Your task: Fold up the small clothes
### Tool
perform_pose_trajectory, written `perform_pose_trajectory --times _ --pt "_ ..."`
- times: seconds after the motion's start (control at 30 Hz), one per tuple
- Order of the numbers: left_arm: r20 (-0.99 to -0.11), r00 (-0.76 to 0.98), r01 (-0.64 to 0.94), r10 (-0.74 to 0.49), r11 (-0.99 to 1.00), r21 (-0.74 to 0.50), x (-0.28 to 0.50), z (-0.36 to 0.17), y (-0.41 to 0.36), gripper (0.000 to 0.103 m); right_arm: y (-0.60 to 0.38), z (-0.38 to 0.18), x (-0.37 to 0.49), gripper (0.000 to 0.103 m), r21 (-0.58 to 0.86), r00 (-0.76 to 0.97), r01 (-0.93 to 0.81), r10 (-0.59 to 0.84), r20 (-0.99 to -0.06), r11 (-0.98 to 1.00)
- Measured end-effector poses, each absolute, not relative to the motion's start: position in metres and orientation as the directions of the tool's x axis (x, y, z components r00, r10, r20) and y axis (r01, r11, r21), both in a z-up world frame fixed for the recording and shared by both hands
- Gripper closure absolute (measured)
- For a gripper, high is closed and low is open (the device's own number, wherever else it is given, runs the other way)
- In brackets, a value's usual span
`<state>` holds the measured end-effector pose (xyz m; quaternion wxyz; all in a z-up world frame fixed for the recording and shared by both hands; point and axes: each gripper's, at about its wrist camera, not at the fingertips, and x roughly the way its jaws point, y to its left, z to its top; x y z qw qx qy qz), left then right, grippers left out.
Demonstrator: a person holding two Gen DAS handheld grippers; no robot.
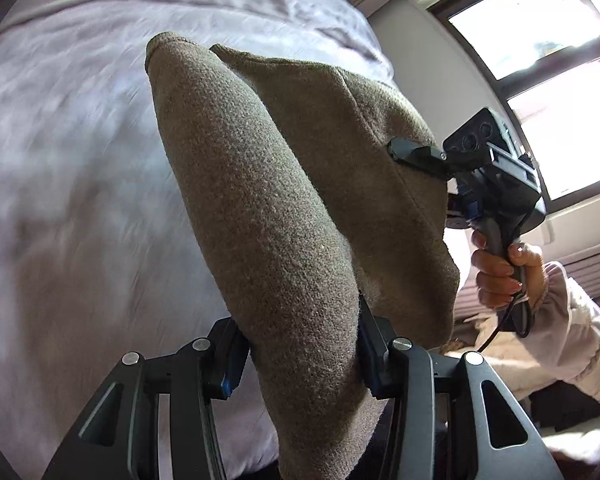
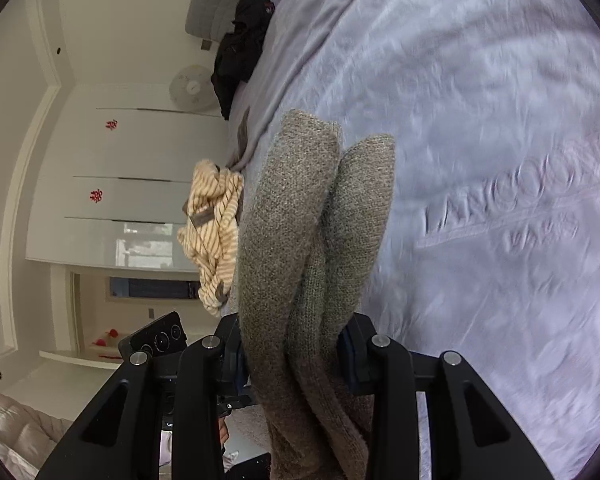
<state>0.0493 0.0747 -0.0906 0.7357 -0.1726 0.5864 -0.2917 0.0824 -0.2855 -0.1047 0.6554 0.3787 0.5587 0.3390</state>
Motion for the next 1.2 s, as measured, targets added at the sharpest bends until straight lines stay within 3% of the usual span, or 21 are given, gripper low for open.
perform_pose_trajectory --times 0.23,0.37,0.53,0.6,0.67,0.73,1.0,1.03,1.2 --pt "-0.842 0.069 0.134 -0.535 0.841 -0.524 0.007 -0.141 0.1 0.055 -0.251 -0.156 0.055 0.065 0.774 0.04 -0.002 0.774 -0.632 0.633" --pt "-0.861 0.078 0.1 -0.503 0.863 -0.495 0.0 -0.141 0.113 0.046 -0.257 -0.156 0.052 0.061 0.677 0.067 -0.018 0.677 -0.733 0.735" --pt "-0.909 0.123 0.139 -0.398 0.914 -0.381 0.0 -0.119 0.109 0.042 -0.262 -0.139 0.049 0.044 0.47 0.083 -0.107 0.479 -0.874 0.876" --pt "-0.921 0.131 0.144 -0.366 0.927 -0.348 -0.001 -0.112 0.114 0.042 -0.276 -0.135 0.042 0.036 0.415 0.092 -0.116 0.426 -0.9 0.902" --pt "-0.932 0.159 0.15 -0.326 0.941 -0.304 0.005 -0.104 0.105 0.041 -0.281 -0.129 0.037 0.035 0.377 0.099 -0.112 0.388 -0.917 0.92" --pt "-0.943 0.178 0.147 -0.28 0.956 -0.255 0.006 -0.096 0.103 0.009 -0.284 -0.122 0.032 0.035 0.351 0.107 -0.108 0.362 -0.926 0.93" --pt "-0.963 0.213 0.141 -0.167 0.98 -0.139 0.026 -0.085 0.076 0.007 -0.266 -0.092 0.01 0.025 0.264 0.117 -0.119 0.278 -0.954 0.957" --pt "-0.969 0.205 0.134 -0.135 0.985 -0.109 0.029 -0.085 0.074 0.0 -0.262 -0.09 0.008 0.025 0.258 0.117 -0.121 0.272 -0.955 0.958" --pt "-0.979 0.202 0.095 -0.042 0.995 -0.023 0.037 -0.087 0.074 0.0 -0.24 -0.076 -0.006 0.021 0.209 0.126 -0.127 0.225 -0.966 0.97"
